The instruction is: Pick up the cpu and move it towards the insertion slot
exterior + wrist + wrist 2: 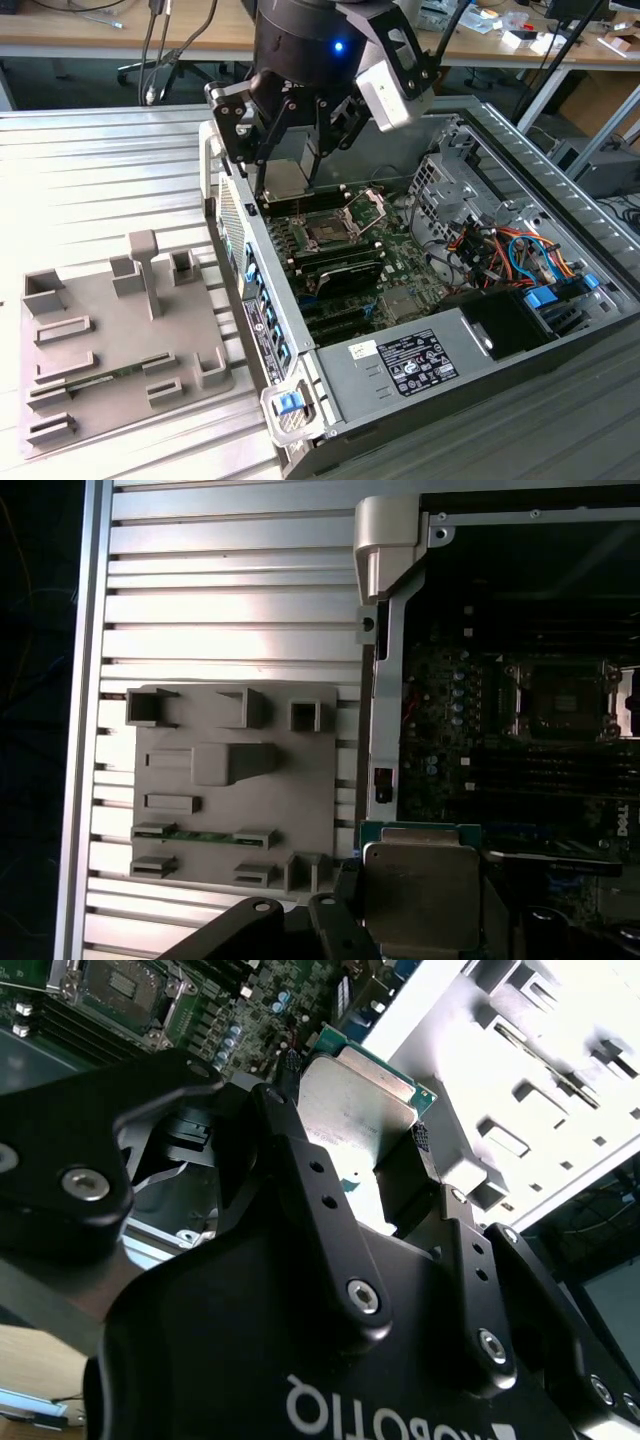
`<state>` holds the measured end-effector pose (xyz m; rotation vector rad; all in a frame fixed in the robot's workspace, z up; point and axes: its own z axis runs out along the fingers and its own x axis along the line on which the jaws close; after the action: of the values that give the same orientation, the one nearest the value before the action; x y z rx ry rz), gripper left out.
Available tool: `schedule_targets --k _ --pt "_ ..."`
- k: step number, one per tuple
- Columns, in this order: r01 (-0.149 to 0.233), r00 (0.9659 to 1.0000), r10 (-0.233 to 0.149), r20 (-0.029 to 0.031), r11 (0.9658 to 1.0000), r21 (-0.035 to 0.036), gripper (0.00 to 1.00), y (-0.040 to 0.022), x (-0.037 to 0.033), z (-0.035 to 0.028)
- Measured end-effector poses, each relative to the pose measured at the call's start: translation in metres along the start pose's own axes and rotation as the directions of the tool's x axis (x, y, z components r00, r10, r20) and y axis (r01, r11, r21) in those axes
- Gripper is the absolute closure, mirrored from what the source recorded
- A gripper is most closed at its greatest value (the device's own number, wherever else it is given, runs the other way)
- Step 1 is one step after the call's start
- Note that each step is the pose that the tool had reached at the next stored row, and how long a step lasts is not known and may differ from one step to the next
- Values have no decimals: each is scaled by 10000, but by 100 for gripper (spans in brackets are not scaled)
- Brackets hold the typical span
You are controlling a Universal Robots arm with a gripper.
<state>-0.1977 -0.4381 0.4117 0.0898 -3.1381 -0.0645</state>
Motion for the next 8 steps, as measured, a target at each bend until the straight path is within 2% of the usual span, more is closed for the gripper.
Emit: schedule_targets --k 8 --pt "-1 10000 1 1 10000 -1 45 -3 -47 5"
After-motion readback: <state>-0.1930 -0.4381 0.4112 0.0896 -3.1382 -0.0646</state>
